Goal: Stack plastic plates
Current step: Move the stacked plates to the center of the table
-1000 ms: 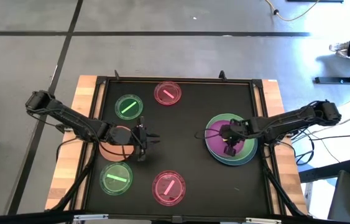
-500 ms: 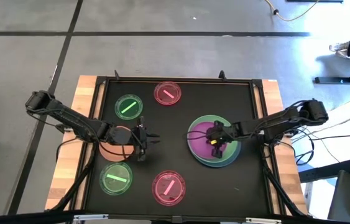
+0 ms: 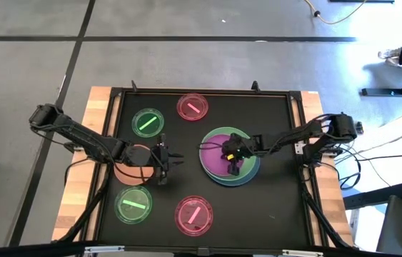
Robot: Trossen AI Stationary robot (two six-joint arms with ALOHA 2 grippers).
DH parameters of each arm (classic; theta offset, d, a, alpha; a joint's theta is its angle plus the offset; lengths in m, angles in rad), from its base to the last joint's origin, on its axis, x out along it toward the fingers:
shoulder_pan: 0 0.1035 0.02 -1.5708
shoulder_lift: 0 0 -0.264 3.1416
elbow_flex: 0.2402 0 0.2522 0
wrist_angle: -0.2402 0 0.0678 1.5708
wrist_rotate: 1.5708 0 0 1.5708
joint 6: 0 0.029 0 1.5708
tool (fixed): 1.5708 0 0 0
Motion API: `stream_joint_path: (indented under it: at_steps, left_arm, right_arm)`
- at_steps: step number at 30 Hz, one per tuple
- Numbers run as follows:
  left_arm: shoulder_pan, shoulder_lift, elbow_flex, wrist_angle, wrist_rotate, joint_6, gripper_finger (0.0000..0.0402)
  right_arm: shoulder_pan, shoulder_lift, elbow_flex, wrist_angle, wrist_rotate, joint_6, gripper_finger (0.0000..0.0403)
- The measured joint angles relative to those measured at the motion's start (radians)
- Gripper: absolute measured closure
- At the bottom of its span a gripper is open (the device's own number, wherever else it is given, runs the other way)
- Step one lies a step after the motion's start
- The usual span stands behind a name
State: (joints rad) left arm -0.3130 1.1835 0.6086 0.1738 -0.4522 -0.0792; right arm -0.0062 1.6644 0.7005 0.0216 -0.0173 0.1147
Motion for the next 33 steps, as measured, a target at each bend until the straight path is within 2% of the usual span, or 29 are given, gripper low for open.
stream_joint_path:
  at_steps: [11, 18, 23, 33]
  left_arm:
    - [0.000, 0.000, 0.000, 0.001, 0.000, -0.022, 0.0314]
    - [0.000, 0.000, 0.000, 0.002, -0.002, -0.023, 0.0314]
    - [0.000, 0.000, 0.000, 0.001, -0.003, -0.023, 0.0314]
    - [0.000, 0.000, 0.000, 0.000, -0.003, -0.023, 0.0314]
  right_arm:
    - [-0.010, 0.093, 0.094, 0.101, -0.006, -0.065, 0.0401]
    - [-0.008, 0.168, 0.167, 0.097, -0.020, -0.090, 0.0401]
    - [-0.007, 0.136, 0.194, 0.023, -0.020, -0.121, 0.0401]
    - [-0.007, 0.003, 0.192, -0.277, 0.008, -0.123, 0.0401]
